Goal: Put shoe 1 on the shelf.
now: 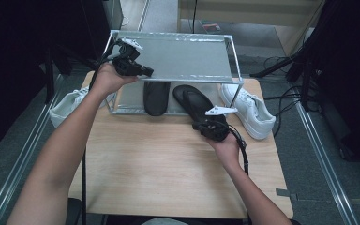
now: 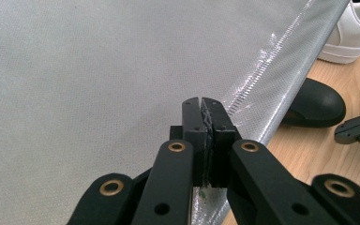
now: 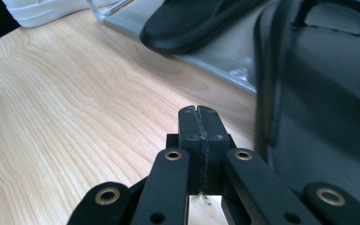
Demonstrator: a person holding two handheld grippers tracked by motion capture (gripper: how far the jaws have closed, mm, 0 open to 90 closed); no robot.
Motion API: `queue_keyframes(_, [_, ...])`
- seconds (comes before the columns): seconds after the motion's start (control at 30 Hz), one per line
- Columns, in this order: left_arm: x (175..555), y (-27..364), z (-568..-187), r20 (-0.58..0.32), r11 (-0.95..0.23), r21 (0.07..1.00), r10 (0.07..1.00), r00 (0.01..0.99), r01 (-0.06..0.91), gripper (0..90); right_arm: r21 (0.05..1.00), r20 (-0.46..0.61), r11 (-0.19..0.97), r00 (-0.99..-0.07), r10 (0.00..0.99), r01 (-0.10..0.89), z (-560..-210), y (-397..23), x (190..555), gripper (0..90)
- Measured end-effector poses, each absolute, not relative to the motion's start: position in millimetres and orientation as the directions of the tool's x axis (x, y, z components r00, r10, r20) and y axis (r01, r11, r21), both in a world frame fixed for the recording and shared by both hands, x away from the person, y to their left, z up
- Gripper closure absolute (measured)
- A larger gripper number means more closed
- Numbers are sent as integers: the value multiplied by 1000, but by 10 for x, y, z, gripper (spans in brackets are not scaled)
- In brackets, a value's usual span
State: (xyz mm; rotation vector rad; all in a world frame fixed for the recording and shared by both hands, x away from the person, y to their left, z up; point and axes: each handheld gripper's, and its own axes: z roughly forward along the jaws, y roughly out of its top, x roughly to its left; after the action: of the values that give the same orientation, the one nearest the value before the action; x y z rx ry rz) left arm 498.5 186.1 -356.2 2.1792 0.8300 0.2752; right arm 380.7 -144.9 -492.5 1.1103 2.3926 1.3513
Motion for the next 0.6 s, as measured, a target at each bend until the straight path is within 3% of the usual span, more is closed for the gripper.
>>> queue_keyframes(0.6, [4985, 1867, -3564, -74, -482, 734, 643, 762, 478, 894, 786, 189, 275, -639, 746, 553, -5005, -2013, 3631, 900])
